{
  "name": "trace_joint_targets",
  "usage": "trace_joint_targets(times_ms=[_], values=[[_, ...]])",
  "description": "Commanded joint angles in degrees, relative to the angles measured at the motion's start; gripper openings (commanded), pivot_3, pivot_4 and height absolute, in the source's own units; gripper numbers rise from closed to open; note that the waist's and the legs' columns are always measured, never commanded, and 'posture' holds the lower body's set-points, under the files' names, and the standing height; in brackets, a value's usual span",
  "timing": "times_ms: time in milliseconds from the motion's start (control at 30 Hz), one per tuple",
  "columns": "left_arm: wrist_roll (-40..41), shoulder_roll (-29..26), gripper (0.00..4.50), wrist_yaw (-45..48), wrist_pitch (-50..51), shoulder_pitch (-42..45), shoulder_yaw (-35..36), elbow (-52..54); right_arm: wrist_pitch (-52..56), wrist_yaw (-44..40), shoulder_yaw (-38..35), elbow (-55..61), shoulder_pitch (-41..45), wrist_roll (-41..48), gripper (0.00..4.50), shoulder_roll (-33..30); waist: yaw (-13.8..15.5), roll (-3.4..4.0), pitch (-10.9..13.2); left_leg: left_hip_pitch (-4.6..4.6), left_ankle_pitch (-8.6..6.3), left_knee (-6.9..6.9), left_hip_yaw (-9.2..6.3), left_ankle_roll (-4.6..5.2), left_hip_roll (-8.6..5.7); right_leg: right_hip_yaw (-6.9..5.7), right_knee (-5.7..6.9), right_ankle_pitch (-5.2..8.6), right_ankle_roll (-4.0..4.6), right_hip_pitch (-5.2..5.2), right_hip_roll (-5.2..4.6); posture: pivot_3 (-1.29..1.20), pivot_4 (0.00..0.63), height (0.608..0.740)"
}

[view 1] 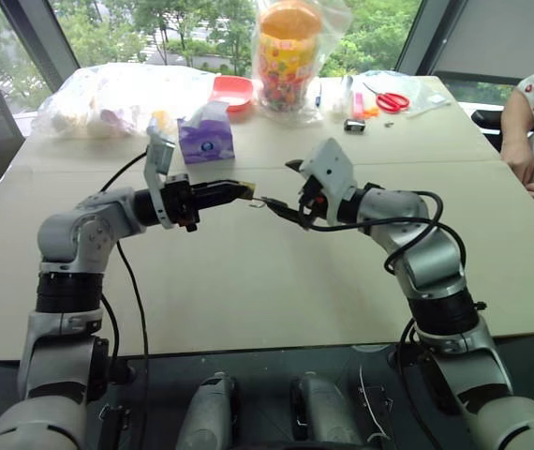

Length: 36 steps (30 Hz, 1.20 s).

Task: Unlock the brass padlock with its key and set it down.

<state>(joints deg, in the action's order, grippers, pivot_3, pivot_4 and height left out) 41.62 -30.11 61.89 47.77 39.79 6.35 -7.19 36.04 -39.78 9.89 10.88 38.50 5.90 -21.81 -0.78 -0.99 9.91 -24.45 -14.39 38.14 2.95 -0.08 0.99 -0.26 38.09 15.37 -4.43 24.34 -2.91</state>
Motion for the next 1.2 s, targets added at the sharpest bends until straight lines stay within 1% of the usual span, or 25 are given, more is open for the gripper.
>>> trace_joint_targets(times_ms=[33, 100, 200, 267, 433, 500, 600, 667, 700, 800, 867, 933, 1033, 1133, 1200], values=[[-0.90, 0.58, 0.00, -0.31, -2.56, 1.85, 0.42, -1.61, -0.62, -0.10, -0.61, 1.90, -0.48, 0.08, 4.14, -1.99, 0.04, 0.00, 0.00, 0.00, 0.00, 0.00, 0.00, 0.00, -0.01, 0.00, 0.00, 0.00, 0.00, 0.00, 0.00, 0.00, 0.150, 0.740], [-1.51, 1.43, 0.00, -0.65, -3.15, 2.27, 0.05, -3.17, -0.26, -0.56, -0.79, 2.28, -1.42, 0.21, 4.14, -3.53, 0.07, 0.00, 0.00, 0.00, 0.00, 0.00, 0.01, 0.00, -0.02, 0.00, -0.01, 0.00, 0.00, 0.00, -0.01, 0.00, 0.150, 0.740], [-4.38, 6.64, 0.00, -3.83, -4.73, 4.04, -2.02, -10.32, 0.40, -4.62, -1.03, 6.35, -7.30, 0.12, 4.14, -11.43, 1.11, 0.00, 0.00, -0.01, 0.00, 0.01, -0.04, 0.01, -0.07, -0.02, -0.06, 0.02, -0.04, -0.05, -0.03, 0.00, 0.150, 0.740], [-6.00, 10.00, 0.00, -5.80, -5.22, 4.76, -3.09, -14.27, 0.40, -5.92, -0.97, 8.16, -9.33, 0.16, 4.14, -14.75, 1.39, -0.02, 0.01, -0.03, -0.03, 0.03, 0.01, 0.06, -0.11, -0.02, -0.13, 0.03, -0.04, -0.08, -0.03, 0.00, 0.150, 0.740], [-9.15, 17.35, 0.00, -9.05, -6.63, 7.13, -3.91, -25.22, 2.09, -7.12, -0.91, 11.24, -11.47, 0.98, 4.14, -18.34, 0.99, -0.04, 0.02, -0.02, -0.05, 0.06, 0.02, 0.08, -0.06, 0.02, -0.11, 0.02, -0.05, -0.06, 0.05, 0.00, 0.150, 0.740], [-10.15, 19.05, 0.00, -9.14, -6.62, 7.89, -4.45, -28.21, 2.78, -6.85, -0.65, 12.10, -11.82, 0.98, 4.14, -18.51, 0.86, -0.04, 0.02, -0.02, -0.05, 0.06, -0.02, 0.08, -0.04, 0.02, -0.11, 0.02, -0.05, -0.06, 0.15, 0.00, 0.150, 0.740], [-10.60, 20.15, 0.00, -8.73, -6.06, 8.96, -4.34, -30.50, 3.75, -5.95, -0.53, 13.08, -12.11, 0.87, 4.14, -18.22, 0.60, -0.04, 0.02, -0.02, -0.05, 0.04, -0.05, 0.08, -0.03, 0.02, -0.10, 0.02, -0.05, -0.05, 0.18, 0.00, 0.150, 0.740], [-11.31, 20.34, 1.02, -8.90, -6.70, 9.61, -4.19, -31.89, 4.36, -5.40, -0.60, 13.67, -12.45, 0.96, 4.22, -17.97, 0.37, -0.04, 0.02, -0.02, -0.05, 0.04, -0.06, 0.08, -0.02, 0.02, -0.10, 0.02, -0.05, -0.05, 0.16, 0.00, 0.150, 0.740], [-11.99, 20.41, 1.33, -9.67, -7.22, 9.92, -4.17, -32.88, 4.55, -5.16, -0.62, 13.87, -12.64, 0.99, 4.22, -17.90, 0.27, -0.04, 0.02, -0.02, -0.05, 0.04, -0.06, 0.08, -0.01, 0.02, -0.11, 0.02, -0.05, -0.05, 0.14, 0.00, 0.150, 0.740], [-14.18, 19.92, 2.70, -10.52, -8.25, 10.22, -4.87, -34.42, 4.87, -4.63, -0.43, 14.16, -13.10, 1.07, 4.22, -17.74, 0.22, -0.04, 0.02, -0.02, -0.05, 0.04, -0.05, 0.08, -0.02, 0.02, -0.10, 0.02, -0.05, -0.05, 0.11, 0.00, 0.150, 0.740], [-17.79, 18.51, 3.51, -10.42, -10.80, 9.57, -7.40, -33.69, 4.89, -4.48, -0.37, 14.17, -13.33, 1.09, 4.22, -17.79, 0.20, -0.04, 0.02, -0.02, -0.05, 0.04, -0.05, 0.08, -0.02, 0.01, -0.10, 0.02, -0.05, -0.05, 0.11, 0.00, 0.150, 0.740], [-20.30, 16.24, 3.51, -10.42, -12.25, 8.23, -8.79, -30.70, 4.95, -4.47, -0.63, 14.39, -13.65, 1.22, 4.22, -18.03, 0.13, -0.05, 0.02, -0.02, -0.05, 0.04, -0.06, 0.08, -0.02, 0.02, -0.10, 0.02, -0.05, -0.06, 0.11, 0.00, 0.150, 0.740], [-20.20, 13.39, 3.51, -10.32, -12.01, 6.63, -7.63, -25.61, 5.13, -4.42, -1.27, 14.57, -14.09, 1.64, 4.22, -18.45, -0.12, -0.04, 0.02, 0.01, -0.05, 0.03, -0.05, 0.08, 0.01, 0.03, -0.08, 0.02, -0.04, -0.05, 0.12, 0.00, 0.150, 0.740], [-18.15, 7.76, 3.51, -9.48, -10.44, 2.21, -4.96, -14.04, 6.10, -4.11, -2.95, 14.64, -14.94, 3.18, 4.22, -18.11, -0.09, -0.04, 0.02, 0.00, -0.05, 0.01, -0.07, 0.08, 0.04, 0.06, -0.07, 0.02, -0.04, -0.03, 0.10, 0.00, 0.150, 0.740], [-17.13, 5.82, 3.51, -10.53, -9.00, -0.09, -3.47, -8.92, 6.58, -3.82, -3.61, 14.73, -15.36, 4.01, 4.22, -17.77, -0.04, -0.04, 0.02, -0.01, -0.05, 0.00, -0.07, 0.07, 0.06, 0.07, -0.07, 0.02, -0.04, -0.03, 0.00, 0.00, 0.150, 0.740]])
